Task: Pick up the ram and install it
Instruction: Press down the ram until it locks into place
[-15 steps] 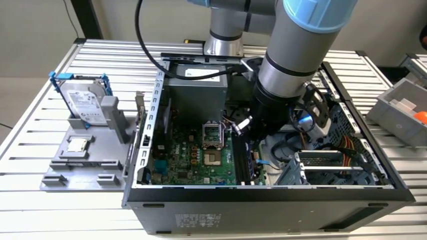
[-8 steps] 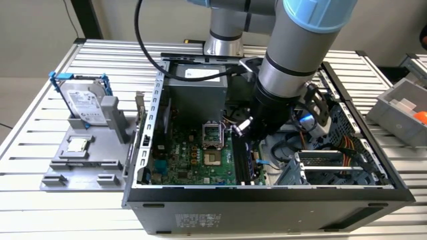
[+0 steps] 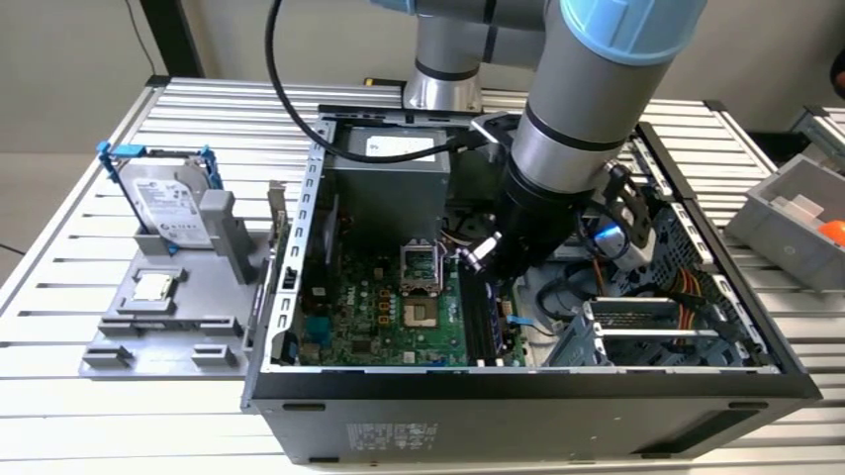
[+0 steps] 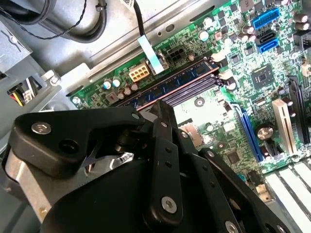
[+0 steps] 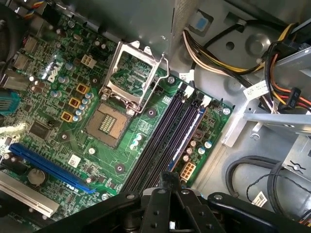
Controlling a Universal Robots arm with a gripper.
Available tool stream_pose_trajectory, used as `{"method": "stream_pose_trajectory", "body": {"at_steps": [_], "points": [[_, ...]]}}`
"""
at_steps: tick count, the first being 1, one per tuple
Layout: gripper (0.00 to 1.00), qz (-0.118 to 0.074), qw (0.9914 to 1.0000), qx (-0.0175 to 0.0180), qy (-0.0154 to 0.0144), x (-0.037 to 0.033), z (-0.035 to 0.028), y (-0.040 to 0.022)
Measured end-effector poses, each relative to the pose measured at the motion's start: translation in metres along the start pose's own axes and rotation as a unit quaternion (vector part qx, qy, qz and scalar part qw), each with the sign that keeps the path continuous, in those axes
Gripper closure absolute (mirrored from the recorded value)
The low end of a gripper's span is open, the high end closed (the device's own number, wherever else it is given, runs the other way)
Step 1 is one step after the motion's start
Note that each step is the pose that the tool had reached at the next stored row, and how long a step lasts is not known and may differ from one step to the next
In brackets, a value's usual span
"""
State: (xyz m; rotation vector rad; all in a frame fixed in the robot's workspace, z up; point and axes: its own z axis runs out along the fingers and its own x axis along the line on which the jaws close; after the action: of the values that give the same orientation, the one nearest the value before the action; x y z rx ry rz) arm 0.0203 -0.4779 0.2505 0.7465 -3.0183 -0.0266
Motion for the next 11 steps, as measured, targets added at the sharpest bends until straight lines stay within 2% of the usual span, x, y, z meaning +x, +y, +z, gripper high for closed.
{"method": "stream_pose_trajectory", "body": {"at_steps": [2, 6, 8, 11], "points": [[1.0, -0.003, 1.0, -0.0002, -0.0001, 0.0, 0.0, 0.0001], [1.0, -0.012, 0.99991, -0.0039, -0.0019, 0.0, 0.0, 0.0], [1.0, -0.02, 0.99977, -0.0055, -0.0027, 0.0, 0.0, 0.0001], [1.0, -0.037, 0.9993, -0.0061, -0.0027, 0.0, 0.0001, 0.0001]]}}
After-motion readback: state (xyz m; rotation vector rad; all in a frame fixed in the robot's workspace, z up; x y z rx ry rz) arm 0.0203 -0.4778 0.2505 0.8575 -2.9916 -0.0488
